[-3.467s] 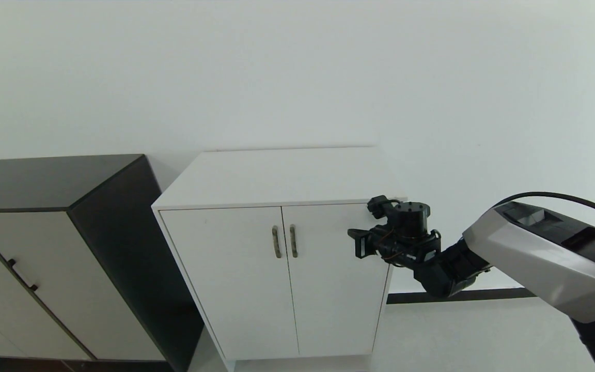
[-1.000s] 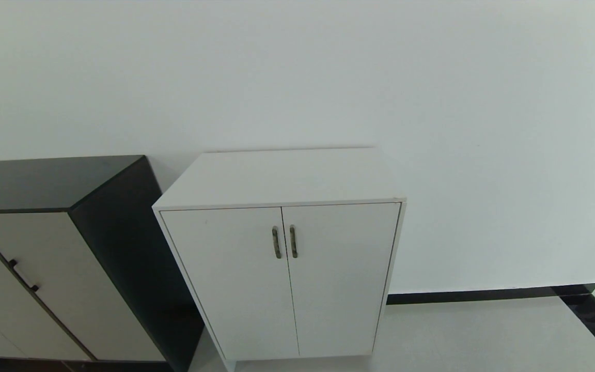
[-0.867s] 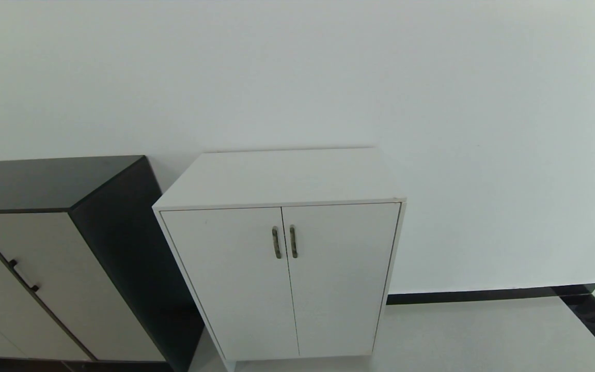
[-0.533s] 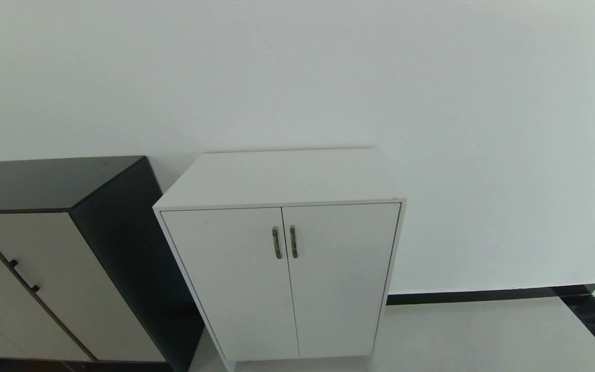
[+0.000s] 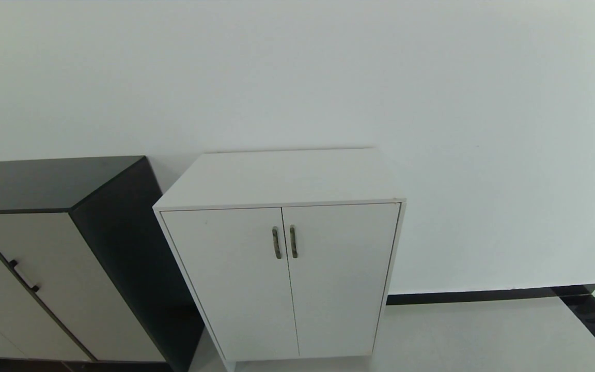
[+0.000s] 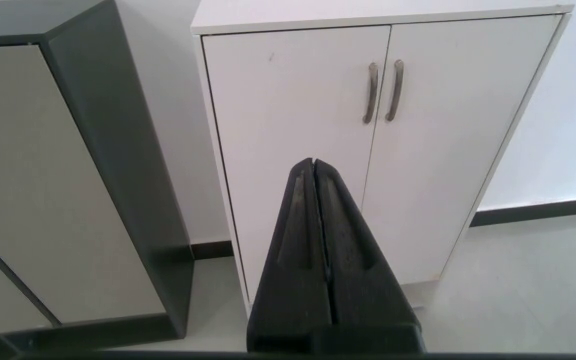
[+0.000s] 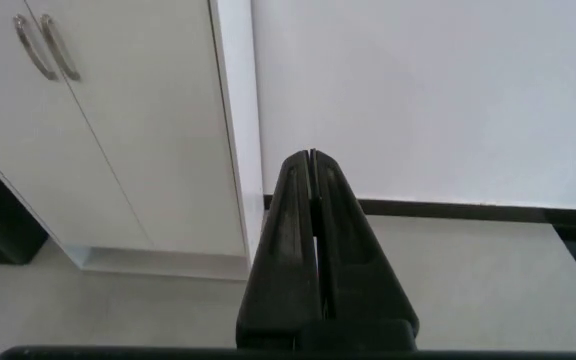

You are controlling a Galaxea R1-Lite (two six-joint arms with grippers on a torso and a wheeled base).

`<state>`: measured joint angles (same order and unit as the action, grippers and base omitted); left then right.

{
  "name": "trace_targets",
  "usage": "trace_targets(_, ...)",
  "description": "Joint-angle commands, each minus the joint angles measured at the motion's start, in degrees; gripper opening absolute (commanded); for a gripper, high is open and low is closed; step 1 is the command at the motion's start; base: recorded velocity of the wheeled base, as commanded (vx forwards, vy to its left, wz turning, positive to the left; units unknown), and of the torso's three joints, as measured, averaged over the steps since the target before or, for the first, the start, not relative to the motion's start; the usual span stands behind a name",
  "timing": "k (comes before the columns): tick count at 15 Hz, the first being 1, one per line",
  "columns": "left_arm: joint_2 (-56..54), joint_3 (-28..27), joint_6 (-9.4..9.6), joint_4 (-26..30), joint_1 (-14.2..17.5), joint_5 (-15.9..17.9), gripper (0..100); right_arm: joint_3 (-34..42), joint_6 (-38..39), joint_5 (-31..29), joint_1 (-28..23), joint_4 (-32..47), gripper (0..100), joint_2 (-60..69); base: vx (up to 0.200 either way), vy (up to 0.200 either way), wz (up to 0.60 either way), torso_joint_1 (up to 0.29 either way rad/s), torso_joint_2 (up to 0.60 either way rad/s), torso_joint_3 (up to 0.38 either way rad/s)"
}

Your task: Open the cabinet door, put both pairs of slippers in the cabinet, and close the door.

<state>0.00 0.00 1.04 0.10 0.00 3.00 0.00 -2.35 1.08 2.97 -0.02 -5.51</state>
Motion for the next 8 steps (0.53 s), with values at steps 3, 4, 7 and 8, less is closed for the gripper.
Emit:
trace_targets(3, 0.1, 0.0, 0.02, 0.0, 0.0, 0.0, 0, 0.0, 0.2, -0.1, -3.2, 0.0, 0, 5.5, 0.0, 0.0, 0.0, 0.0, 0.0, 0.0)
trace_targets(4, 0.1, 0.0, 0.02, 0.0, 0.0, 0.0, 0, 0.0, 0.3, -0.1, -3.2, 0.0, 0, 5.4, 0.0, 0.0, 0.0, 0.0, 0.0, 0.0)
trace_targets(7, 0.0, 0.0, 0.02, 0.0, 0.0, 0.0, 0, 0.0, 0.3, -0.1, -3.2, 0.0, 0, 5.4, 0.0, 0.0, 0.0, 0.0, 0.0, 0.0)
trace_targets(8, 0.1, 0.0, 0.02, 0.0, 0.0, 0.0, 0, 0.0, 0.3, -0.1, -3.2, 0.0, 0, 5.4, 0.0, 0.0, 0.0, 0.0, 0.0, 0.0)
